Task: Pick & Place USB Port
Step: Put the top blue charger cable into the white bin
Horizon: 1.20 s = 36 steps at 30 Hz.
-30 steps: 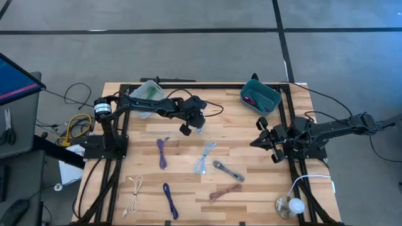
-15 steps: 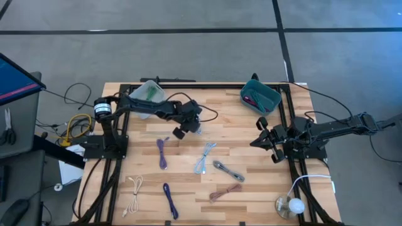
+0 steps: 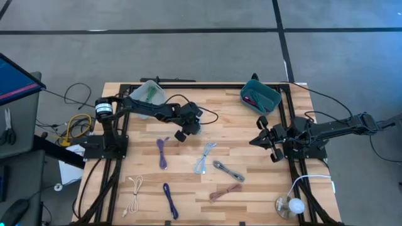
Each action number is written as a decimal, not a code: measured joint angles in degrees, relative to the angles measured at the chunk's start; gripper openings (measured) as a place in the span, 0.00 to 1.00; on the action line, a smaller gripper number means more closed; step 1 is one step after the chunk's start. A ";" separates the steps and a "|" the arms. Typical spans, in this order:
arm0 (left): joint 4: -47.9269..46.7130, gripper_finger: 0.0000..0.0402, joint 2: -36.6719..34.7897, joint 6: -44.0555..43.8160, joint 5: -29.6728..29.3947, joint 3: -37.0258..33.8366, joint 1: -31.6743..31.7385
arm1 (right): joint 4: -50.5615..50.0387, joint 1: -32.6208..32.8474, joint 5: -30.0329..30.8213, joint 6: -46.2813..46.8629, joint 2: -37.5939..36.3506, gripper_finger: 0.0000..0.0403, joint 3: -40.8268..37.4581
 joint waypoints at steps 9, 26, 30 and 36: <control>4.10 0.30 6.74 -1.53 3.52 0.48 0.09 | -0.08 0.00 0.73 0.11 0.02 0.01 0.00; 6.96 0.15 7.26 -11.95 5.33 0.04 0.74 | 0.02 -0.02 0.81 0.09 0.02 0.01 0.00; 6.98 0.04 7.23 -12.30 5.20 0.04 0.74 | 0.04 -0.02 0.81 0.09 0.02 0.01 0.00; 7.59 0.04 7.15 -12.44 5.06 -0.02 0.61 | 0.04 -0.02 0.81 0.07 0.01 0.01 0.00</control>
